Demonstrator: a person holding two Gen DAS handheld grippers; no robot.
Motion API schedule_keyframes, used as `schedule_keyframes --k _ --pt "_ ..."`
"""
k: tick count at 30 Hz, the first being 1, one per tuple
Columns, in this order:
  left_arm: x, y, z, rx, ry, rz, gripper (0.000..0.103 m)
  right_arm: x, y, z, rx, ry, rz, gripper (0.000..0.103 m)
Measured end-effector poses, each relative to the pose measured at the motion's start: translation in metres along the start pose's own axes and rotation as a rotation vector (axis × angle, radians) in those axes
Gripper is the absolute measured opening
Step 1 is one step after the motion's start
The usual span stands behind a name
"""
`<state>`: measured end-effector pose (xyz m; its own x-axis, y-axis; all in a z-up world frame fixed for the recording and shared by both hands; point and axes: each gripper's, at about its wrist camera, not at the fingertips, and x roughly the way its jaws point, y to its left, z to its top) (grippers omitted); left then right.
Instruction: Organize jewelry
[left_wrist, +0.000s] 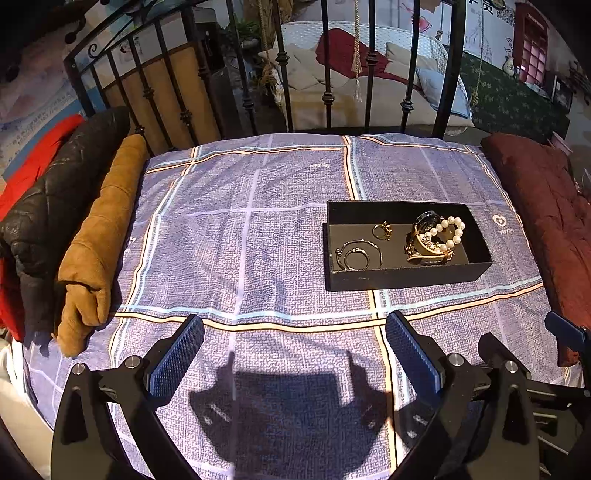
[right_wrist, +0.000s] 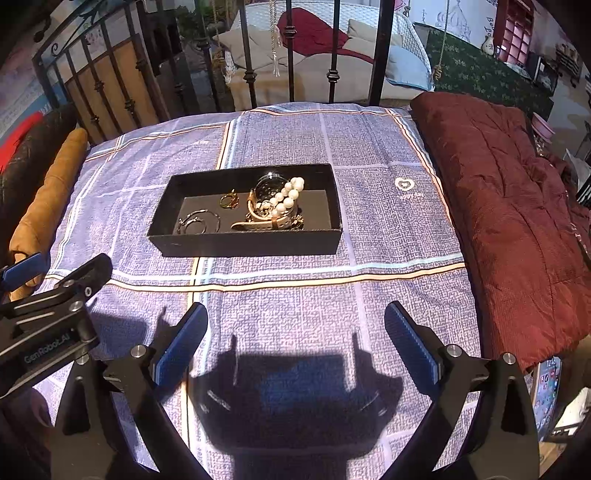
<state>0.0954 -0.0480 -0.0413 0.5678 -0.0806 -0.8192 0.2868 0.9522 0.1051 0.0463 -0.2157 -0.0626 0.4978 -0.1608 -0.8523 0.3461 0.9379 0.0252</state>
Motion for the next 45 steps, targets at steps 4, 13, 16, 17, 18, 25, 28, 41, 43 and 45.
schedule_keyframes --k 4,13,16,17,18,25,28,41,43,45 --pt "-0.012 0.006 -0.007 -0.01 -0.005 0.007 0.097 -0.008 0.0 -0.006 0.012 -0.006 -0.005 0.095" --pt "-0.026 0.008 -0.012 -0.019 -0.018 0.009 0.097 -0.019 0.001 -0.008 0.019 -0.031 -0.021 0.095" --pt "-0.026 0.008 -0.011 -0.018 -0.02 0.012 0.097 -0.019 0.001 -0.007 0.019 -0.036 -0.027 0.095" --pt "-0.026 0.008 -0.01 -0.02 -0.02 0.012 0.097 -0.019 0.001 -0.007 0.02 -0.037 -0.028 0.095" --pt "-0.025 0.008 -0.009 -0.021 -0.021 0.011 0.097 -0.019 0.001 -0.006 0.021 -0.039 -0.03 0.095" --pt "-0.013 0.003 0.012 -0.03 -0.045 0.013 0.097 -0.014 0.0 0.021 0.012 -0.085 -0.063 0.095" --pt "-0.003 0.001 0.031 -0.048 -0.05 0.009 0.097 -0.005 0.0 0.046 0.007 -0.098 -0.081 0.095" --pt "0.026 -0.005 0.068 -0.06 -0.063 -0.001 0.097 0.027 -0.006 0.089 0.019 -0.1 -0.073 0.095" --pt "0.03 -0.005 0.068 -0.061 -0.056 -0.001 0.097 0.031 -0.005 0.089 0.016 -0.094 -0.073 0.095" --pt "0.033 -0.005 0.069 -0.059 -0.054 0.001 0.097 0.034 -0.005 0.09 0.014 -0.09 -0.071 0.095"
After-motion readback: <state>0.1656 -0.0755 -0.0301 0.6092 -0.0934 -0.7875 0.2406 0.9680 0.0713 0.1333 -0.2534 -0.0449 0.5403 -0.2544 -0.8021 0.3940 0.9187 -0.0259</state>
